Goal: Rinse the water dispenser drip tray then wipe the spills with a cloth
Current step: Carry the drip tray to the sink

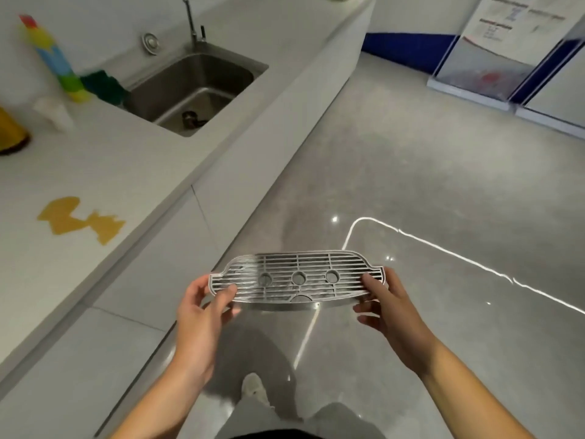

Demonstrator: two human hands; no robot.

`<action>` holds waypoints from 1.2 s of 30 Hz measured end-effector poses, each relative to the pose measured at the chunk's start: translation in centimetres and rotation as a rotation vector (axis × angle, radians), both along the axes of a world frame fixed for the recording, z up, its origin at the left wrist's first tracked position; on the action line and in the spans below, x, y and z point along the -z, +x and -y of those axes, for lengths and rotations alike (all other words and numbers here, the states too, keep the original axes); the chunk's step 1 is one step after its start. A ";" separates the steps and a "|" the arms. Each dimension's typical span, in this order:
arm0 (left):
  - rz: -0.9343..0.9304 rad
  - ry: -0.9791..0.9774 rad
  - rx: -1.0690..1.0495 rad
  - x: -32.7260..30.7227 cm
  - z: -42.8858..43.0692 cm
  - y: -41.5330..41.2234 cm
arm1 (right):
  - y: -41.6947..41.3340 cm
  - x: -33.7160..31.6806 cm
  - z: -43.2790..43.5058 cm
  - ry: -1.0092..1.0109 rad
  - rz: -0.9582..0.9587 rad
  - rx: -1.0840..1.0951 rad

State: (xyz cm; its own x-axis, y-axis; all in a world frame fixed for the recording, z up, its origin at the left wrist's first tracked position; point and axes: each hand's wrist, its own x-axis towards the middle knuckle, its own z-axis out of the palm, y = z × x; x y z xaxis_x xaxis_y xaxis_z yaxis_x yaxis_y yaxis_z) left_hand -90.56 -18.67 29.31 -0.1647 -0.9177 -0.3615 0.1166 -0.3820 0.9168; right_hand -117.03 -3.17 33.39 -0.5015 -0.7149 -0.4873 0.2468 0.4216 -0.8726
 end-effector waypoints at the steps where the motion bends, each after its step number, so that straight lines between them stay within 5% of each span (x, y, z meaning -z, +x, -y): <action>1: -0.003 -0.007 0.007 -0.1 1.3 -1.2 | -1.3 -0.2 1.3 -0.003 0.001 -0.002; 19: 0.057 -0.015 -0.277 0.4 23.2 -23.3 | -26.2 1.5 31.0 -0.030 -0.007 -0.214; 36: 0.073 -0.010 -0.483 2.4 48.8 -30.8 | -35.3 3.6 62.8 -0.008 0.026 -0.419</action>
State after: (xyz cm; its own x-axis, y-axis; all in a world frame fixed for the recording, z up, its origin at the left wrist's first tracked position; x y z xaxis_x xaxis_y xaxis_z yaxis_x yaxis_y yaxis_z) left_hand -121.34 -67.49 26.87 0.3061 -0.8866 -0.3469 0.2134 -0.2912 0.9326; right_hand -152.34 -65.97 29.79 -0.1542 -0.8584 -0.4893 0.0773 0.4832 -0.8721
